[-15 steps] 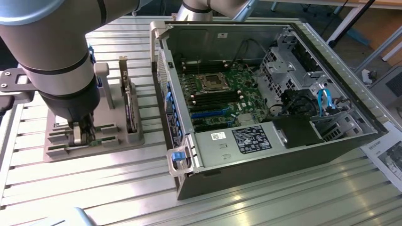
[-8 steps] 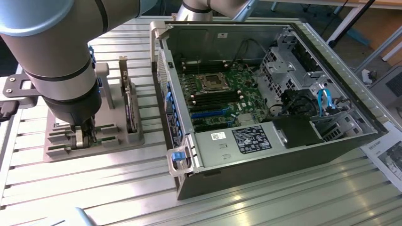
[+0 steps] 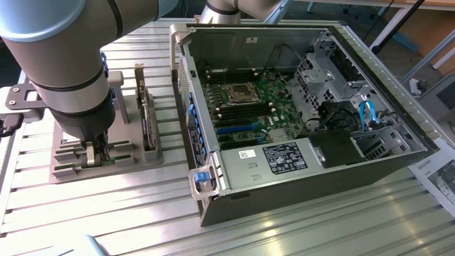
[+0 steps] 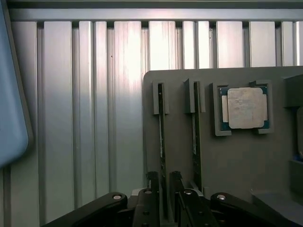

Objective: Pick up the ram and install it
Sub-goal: 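Pick up the ram and move it above insertion slot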

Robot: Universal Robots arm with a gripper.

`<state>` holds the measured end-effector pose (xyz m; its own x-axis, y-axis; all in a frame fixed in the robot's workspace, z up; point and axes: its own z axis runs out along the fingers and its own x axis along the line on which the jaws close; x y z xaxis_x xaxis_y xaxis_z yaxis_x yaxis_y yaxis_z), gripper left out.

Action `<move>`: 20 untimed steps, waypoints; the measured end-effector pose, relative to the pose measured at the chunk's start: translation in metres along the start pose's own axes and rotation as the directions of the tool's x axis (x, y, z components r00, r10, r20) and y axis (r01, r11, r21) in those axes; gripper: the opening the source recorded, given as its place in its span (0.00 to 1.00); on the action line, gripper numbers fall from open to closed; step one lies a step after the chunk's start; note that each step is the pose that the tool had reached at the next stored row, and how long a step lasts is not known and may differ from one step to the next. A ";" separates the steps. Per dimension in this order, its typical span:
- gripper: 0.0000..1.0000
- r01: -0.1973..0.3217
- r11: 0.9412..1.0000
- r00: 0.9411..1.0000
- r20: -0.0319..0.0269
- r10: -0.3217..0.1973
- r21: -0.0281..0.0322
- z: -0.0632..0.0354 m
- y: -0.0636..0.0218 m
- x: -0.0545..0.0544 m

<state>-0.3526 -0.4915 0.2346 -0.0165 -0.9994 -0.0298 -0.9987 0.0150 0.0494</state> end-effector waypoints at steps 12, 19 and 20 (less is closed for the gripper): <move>0.24 0.000 1.000 1.000 0.000 0.000 0.000 0.0090 -0.0004 -0.002; 0.24 0.000 1.000 1.000 0.000 0.000 0.000 0.0099 -0.0004 -0.005; 0.24 0.000 1.000 1.000 0.000 0.000 0.000 0.0101 -0.0005 -0.006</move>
<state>-0.3525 -0.4855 0.2246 -0.0163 -0.9994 -0.0298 -0.9987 0.0148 0.0493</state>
